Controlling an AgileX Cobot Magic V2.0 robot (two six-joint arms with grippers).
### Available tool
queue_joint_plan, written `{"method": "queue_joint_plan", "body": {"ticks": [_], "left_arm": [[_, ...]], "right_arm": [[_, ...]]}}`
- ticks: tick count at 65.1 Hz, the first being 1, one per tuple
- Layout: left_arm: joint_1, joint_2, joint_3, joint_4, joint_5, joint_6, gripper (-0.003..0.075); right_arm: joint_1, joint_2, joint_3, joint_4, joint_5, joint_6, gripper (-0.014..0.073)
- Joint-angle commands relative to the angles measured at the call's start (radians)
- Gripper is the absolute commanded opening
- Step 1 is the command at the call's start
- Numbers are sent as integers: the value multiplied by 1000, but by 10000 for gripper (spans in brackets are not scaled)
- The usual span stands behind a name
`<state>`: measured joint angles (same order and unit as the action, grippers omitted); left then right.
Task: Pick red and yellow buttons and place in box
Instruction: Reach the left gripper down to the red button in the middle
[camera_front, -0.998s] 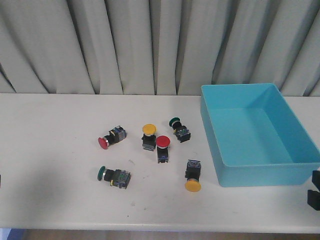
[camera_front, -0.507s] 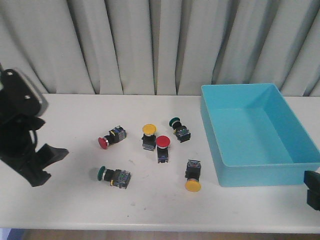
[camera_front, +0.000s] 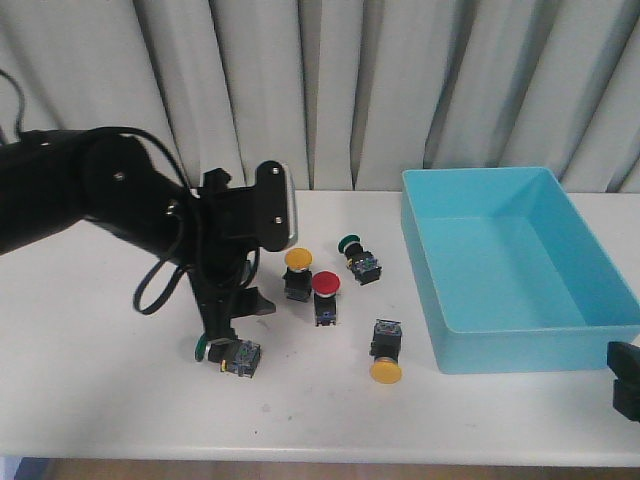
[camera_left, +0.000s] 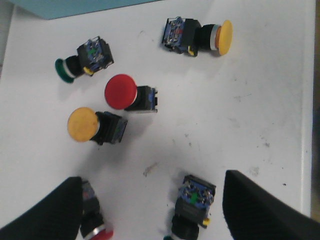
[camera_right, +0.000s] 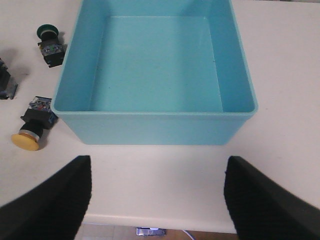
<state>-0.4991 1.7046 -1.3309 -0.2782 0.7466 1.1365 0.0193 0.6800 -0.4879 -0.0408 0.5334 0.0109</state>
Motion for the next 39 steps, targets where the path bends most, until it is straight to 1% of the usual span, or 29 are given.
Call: {"method": "queue_joint_plan", "body": {"ticks": [1,7,17,31,39], "left_arm": [[-18,60,-140,-23,52,18,566],[-19,155,-248,-23,107,30,566],[-21,291,-405,-24,152,71,566],[-46,431,-568,-24,176,89,563],[-57,494,-633,-22,178,89,551]], "right_arm": [[-6,3,-34,-2,-63,-11,527],[-6,3,-34,-2,-63,-11,527],[-6,3,-34,-2,-63,-11,527],[-6,3,-34,-2,-62,-11,527],[-6,3,-34,-2,-60,-11,527]]}}
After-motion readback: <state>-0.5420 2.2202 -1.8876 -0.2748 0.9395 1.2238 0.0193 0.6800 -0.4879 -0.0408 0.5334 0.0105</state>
